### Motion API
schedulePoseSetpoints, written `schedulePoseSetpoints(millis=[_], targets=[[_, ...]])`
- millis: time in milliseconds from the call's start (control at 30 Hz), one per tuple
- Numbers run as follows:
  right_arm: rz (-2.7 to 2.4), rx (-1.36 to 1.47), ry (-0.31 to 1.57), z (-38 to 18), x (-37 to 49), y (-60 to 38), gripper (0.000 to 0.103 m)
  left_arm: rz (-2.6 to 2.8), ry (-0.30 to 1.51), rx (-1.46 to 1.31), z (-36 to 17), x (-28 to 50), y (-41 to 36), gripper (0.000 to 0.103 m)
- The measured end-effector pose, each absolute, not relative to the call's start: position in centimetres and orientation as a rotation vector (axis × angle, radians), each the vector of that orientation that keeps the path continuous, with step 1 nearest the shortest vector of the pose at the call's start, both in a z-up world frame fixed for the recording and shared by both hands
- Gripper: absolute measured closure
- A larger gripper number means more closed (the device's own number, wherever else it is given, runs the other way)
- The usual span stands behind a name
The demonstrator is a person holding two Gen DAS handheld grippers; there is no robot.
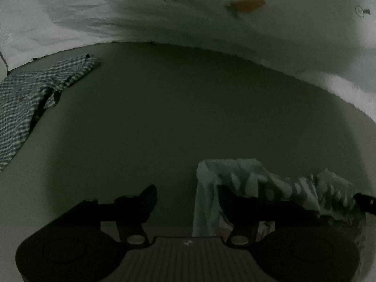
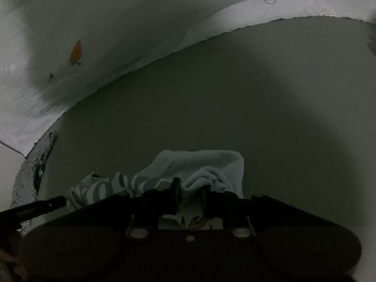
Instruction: Fold clothes
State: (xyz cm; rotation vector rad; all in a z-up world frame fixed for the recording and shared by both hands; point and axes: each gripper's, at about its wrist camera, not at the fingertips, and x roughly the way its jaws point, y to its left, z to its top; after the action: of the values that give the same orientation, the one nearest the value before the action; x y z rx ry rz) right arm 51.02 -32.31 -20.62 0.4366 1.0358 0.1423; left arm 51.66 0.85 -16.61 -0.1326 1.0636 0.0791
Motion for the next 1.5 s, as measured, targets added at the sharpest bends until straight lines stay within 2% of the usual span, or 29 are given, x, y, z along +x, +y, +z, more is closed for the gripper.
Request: schedulePoseSetpoints(millis=[200,567,633,667,700,800,933,1033,1267,1367,1500], targets=[[0.149,0.518,1.029,-20.8,51.1,-33.0,0.085,0.075,1.083,-0.151,-16.7,51.4,0.9,0.041],[0.240,0.355,0.972,-18.9,49.7,-32.1,0.081,0.061,1.091,-0.156,-16.8,51.5,0.9,0.035],[0.276,0.423,0.977,-18.9,49.7,-32.7,0.064,0.058,1.087,-0.172,-16.9,51.5,1.0,0.034],[0.303,0.502,0.975,-19.0,49.8,-33.3,0.027,0.054,1.085,-0.187,-16.9,51.6,1.2,0.033],[0.316,0.566,0.955,-19.1,49.8,-33.9,0.007,0.051,1.083,-0.201,-17.0,51.6,1.3,0.032],[0.312,0.675,0.875,-18.3,49.5,-35.8,0.009,0.043,1.081,-0.244,-17.1,51.6,1.7,0.031],[0.281,0.388,0.867,-17.5,49.3,-34.9,0.007,-0.017,1.063,-0.293,-17.3,51.2,1.8,0.024],[0.323,0.215,0.939,-19.0,49.3,-33.5,0.007,-0.126,1.063,-0.359,-17.9,50.9,1.8,0.020],[0.287,0.206,1.027,-23.2,49.5,-33.0,0.008,-0.170,1.093,-0.366,-20.1,50.7,0.7,0.016],[0.294,0.207,1.010,-23.5,49.5,-32.9,0.007,-0.163,1.084,-0.356,-20.7,50.7,0.2,0.011],[0.320,0.211,0.992,-23.6,49.6,-32.6,0.009,-0.162,1.067,-0.328,-20.8,50.8,-0.3,0.012]])
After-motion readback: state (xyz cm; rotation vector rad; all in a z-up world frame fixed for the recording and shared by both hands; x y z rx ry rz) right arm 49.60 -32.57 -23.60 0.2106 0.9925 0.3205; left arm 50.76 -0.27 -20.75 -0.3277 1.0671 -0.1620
